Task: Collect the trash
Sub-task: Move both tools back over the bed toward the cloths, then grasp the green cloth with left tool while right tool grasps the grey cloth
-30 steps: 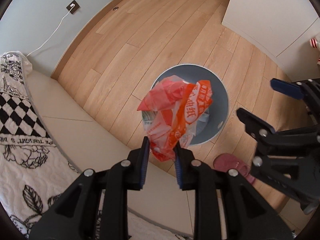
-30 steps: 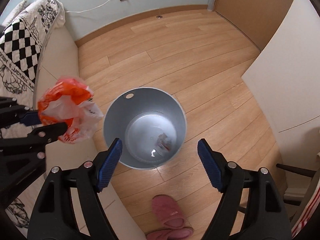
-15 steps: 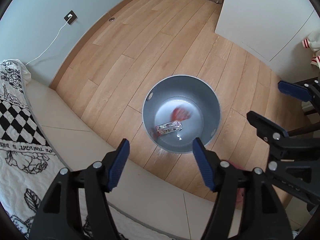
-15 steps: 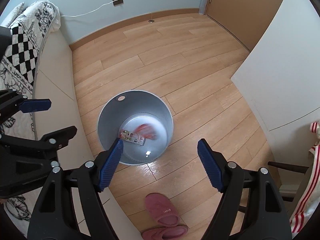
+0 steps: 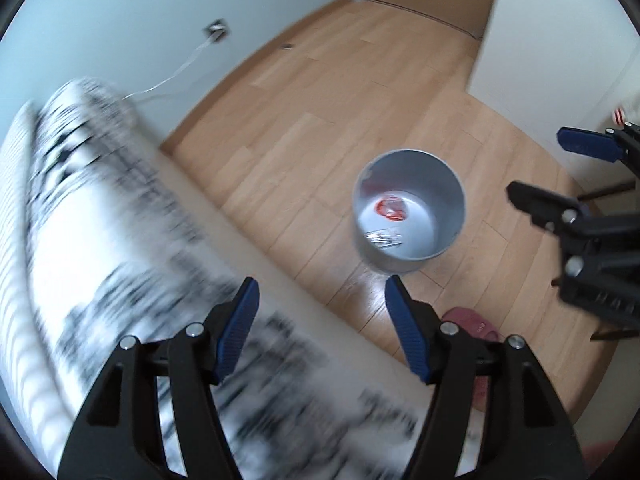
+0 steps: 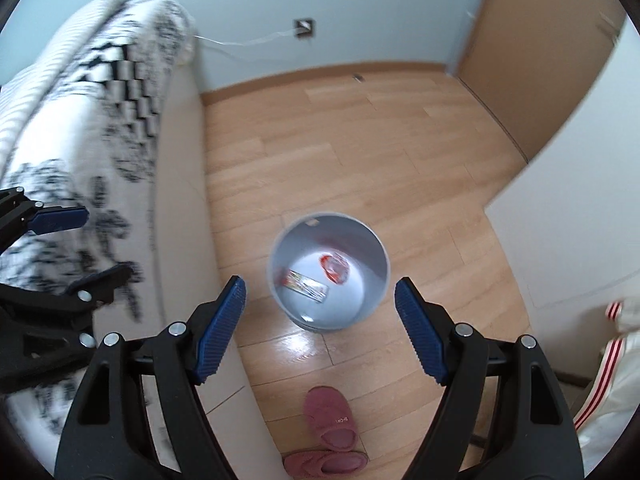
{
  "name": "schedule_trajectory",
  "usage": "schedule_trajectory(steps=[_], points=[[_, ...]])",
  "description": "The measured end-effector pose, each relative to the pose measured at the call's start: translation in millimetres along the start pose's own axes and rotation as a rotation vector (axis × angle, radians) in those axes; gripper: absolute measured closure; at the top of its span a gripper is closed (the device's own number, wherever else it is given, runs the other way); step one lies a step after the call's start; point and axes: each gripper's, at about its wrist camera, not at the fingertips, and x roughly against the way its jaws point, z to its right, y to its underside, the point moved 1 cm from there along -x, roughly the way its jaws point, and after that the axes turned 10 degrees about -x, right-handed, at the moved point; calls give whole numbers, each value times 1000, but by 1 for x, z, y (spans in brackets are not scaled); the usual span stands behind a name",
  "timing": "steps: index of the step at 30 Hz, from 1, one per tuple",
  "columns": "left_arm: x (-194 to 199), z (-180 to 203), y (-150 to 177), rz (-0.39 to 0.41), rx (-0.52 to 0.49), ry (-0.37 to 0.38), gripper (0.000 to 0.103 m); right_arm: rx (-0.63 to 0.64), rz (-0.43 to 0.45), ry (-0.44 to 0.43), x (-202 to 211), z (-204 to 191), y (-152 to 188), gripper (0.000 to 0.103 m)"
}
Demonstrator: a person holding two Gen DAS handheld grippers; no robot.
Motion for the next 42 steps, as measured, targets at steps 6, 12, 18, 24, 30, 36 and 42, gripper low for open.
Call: schedule_trajectory(steps=[6,12,18,24,30,36,42], points=[[88,-65,79,52,204,-91,37,124,71,-63,72,-57,2,28],[180,-106,173,68,328,-248,32,296,128,-186,150,-135,18,28],[256,-140,294,46,535,-376,31,456,149,-342,208,-230,57,28],[300,-154,412,-29,733,-467,31,580,104,-500,247,-329,119,29],[314,-158,505,-70,865,-504,31,703,61,-581,269,-405,187,29],[295,-161,550,-63,899,-475,31,792,35,-581,263,-463,239,29],[251,-172,564,-38,885,-395,31,816,-8,-520,223,-496,260,31]])
